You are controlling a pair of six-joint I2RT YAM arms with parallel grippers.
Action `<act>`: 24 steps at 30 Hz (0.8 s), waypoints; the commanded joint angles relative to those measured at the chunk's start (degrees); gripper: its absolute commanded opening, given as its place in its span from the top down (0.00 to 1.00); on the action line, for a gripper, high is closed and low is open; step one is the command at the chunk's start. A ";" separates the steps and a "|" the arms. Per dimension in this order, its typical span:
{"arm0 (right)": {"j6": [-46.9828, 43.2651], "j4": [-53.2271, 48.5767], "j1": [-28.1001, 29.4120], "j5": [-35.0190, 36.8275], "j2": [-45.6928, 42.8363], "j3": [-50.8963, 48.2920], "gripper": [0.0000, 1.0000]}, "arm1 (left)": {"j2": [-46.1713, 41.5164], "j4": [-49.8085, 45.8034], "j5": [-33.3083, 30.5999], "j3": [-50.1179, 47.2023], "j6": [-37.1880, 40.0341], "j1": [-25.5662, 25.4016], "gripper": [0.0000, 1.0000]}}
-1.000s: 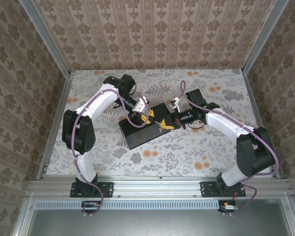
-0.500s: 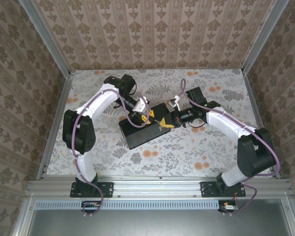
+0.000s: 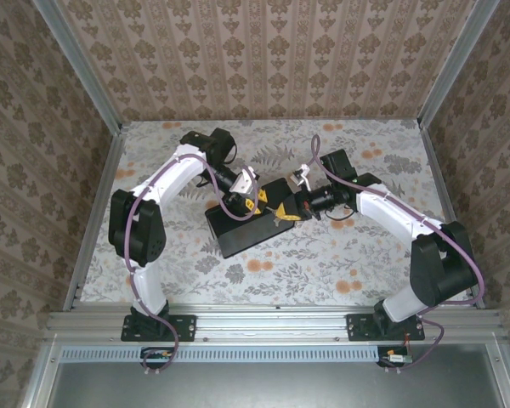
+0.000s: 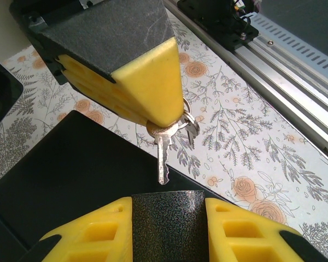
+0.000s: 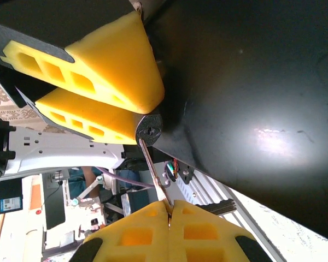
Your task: Unlock the padlock with the key
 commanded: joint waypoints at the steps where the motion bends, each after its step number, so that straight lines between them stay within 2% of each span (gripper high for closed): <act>1: -1.71 -1.98 0.47 0.63 0.45 1.79 1.00 | 1.32 -0.32 -0.80 0.71 0.51 -0.16 0.77; 24: -2.55 -3.41 1.00 1.62 1.42 3.02 1.00 | 1.23 0.00 -1.21 0.49 0.42 -0.30 0.77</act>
